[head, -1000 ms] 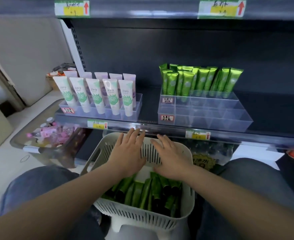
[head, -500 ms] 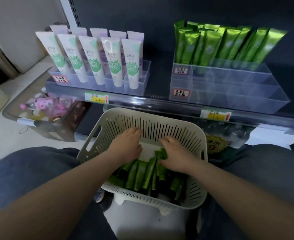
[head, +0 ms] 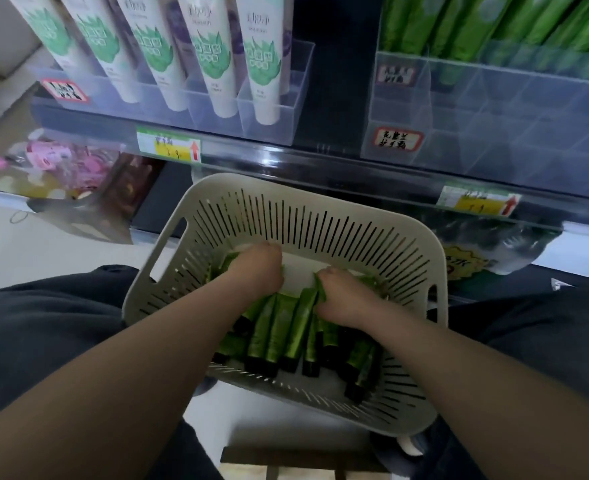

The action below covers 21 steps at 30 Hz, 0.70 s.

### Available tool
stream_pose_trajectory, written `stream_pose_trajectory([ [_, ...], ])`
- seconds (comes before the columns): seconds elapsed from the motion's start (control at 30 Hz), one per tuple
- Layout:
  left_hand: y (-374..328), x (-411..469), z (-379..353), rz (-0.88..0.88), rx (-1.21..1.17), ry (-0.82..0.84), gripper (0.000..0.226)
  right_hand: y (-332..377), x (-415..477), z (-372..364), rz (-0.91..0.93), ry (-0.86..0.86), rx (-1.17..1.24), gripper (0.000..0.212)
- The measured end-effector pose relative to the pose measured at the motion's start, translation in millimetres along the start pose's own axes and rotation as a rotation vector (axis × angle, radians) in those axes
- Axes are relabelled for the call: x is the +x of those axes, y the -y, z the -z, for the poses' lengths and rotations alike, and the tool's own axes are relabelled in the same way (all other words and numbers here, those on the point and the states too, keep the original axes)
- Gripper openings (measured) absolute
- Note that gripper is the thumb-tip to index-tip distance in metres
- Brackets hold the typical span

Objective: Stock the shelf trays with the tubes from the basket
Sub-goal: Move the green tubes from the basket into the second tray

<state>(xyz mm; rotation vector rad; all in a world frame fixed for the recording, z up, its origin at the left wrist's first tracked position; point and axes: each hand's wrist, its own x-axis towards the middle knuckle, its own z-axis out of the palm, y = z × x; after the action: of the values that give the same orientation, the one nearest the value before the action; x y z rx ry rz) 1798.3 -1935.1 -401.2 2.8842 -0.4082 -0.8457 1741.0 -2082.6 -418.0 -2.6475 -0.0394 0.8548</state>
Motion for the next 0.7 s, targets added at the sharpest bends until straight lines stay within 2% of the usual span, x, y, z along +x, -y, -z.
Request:
stream_pose_trajectory([
  [0.43, 14.1, 61.3, -38.6, 0.138, -0.120, 0.025, 0.036, 3.4, 50.2, -23.9, -0.020, 0.034, -0.118, 0.034],
  [0.7, 13.3, 83.1, -52.4, 0.141, -0.043, 0.045, 0.030, 8.6, 65.8, -31.6, 0.011, 0.088, -0.286, 0.036],
])
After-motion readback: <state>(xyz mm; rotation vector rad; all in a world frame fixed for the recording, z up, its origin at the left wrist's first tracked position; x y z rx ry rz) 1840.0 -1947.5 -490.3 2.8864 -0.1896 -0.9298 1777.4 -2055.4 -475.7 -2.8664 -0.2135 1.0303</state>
